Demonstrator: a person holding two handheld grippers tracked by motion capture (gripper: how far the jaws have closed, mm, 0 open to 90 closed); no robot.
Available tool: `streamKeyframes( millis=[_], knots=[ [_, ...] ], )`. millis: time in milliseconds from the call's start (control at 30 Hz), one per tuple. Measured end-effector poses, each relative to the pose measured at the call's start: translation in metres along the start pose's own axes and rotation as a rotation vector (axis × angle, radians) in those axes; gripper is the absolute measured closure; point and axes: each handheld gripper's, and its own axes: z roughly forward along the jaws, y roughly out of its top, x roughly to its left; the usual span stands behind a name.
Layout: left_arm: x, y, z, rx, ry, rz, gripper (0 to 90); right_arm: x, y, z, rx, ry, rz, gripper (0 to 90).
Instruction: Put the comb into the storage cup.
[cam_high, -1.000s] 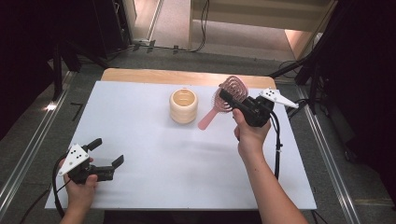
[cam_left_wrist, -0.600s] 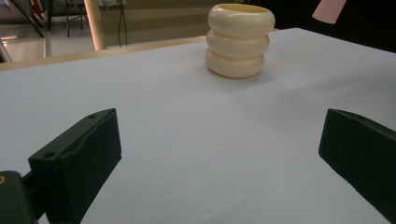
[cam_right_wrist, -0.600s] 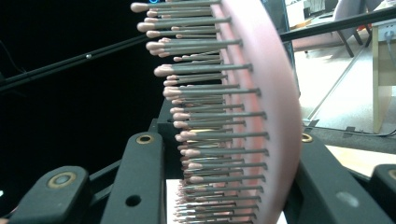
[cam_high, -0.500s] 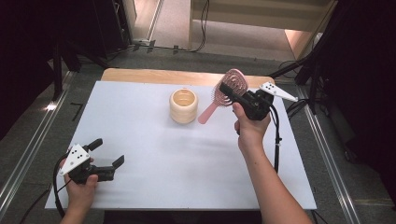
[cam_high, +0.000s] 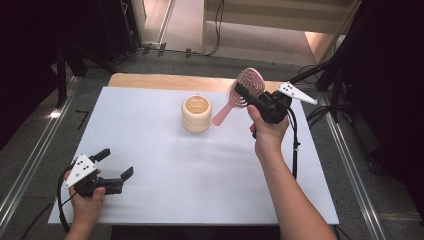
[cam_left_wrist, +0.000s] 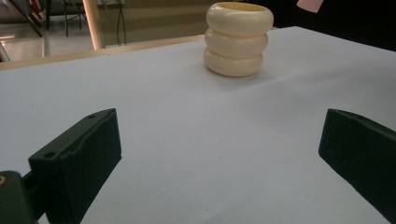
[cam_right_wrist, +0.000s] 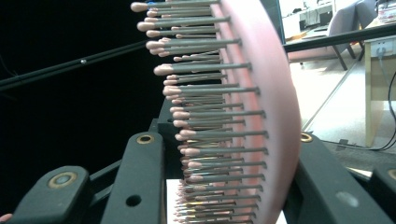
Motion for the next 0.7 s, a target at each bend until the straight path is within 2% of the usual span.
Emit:
streamKeyframes(
  millis=[133,300,700],
  knots=[
    [0.0,0.0,0.0,0.0,-0.003,0.005,0.0,-0.001,0.001,0.004,-0.005,0.007,-0.003,62.4],
    [0.0,0.0,0.0,0.002,-0.003,0.007,0.0,-0.002,0.003,0.007,-0.039,0.02,-0.015,62.4],
    [-0.001,0.0,0.0,0.008,0.001,0.012,0.0,-0.003,0.007,0.019,-0.046,0.03,-0.016,62.4]
  ],
)
